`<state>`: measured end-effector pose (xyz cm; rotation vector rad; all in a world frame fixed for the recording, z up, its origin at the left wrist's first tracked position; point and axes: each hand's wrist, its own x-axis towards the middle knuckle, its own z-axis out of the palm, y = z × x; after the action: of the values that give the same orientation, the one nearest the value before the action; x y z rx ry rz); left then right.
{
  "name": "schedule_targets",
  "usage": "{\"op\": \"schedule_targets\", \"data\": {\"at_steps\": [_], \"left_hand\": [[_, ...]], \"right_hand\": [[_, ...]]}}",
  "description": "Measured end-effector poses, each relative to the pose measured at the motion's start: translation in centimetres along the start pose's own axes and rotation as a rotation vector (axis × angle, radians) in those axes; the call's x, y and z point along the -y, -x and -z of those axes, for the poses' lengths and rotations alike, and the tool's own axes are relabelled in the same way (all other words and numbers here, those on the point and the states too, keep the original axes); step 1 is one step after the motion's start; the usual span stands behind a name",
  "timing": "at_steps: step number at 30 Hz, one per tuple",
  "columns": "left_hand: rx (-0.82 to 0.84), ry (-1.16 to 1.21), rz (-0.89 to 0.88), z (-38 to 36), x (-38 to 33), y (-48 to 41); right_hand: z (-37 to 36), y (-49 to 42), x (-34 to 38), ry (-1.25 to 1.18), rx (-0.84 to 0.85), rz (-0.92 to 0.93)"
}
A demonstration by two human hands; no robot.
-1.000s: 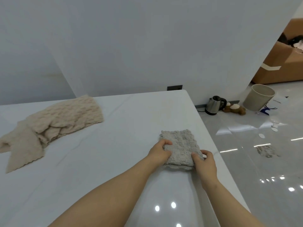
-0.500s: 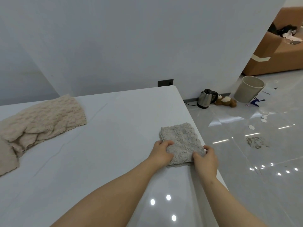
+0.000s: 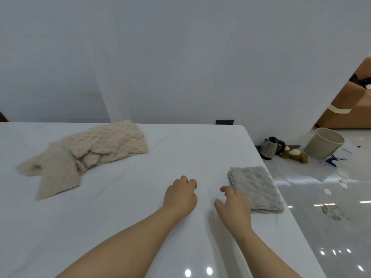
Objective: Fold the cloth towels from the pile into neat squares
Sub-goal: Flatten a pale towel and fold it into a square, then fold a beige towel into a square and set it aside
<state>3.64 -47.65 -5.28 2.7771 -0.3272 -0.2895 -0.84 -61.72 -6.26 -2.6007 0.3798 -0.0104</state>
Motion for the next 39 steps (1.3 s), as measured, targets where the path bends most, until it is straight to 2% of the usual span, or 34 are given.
{"op": "schedule_targets", "data": {"at_steps": [4,9,16,20,31,39], "left_hand": [[-0.031,-0.057,0.033,1.4,7.1,2.8],[-0.050,-0.082,0.076,4.0,17.3,6.2],[-0.043,-0.072,0.097,7.3,30.3,10.3],[-0.055,-0.073,0.077,8.3,35.3,11.1],[0.039,-0.063,0.088,8.6,41.0,9.2],[0.026,-0.148,0.098,9.0,41.1,6.7]], "right_hand": [[-3.8,1.7,5.4,0.101,0.082,0.117],[-9.6,4.1,13.6,0.109,0.155,0.194],[-16.4,7.4,24.6,0.074,0.258,0.215],[-18.9,8.7,28.1,0.081,0.309,0.195],[-21.6,8.8,31.1,0.065,0.337,0.076],[-21.5,7.5,30.0,-0.132,0.420,-0.072]]}}
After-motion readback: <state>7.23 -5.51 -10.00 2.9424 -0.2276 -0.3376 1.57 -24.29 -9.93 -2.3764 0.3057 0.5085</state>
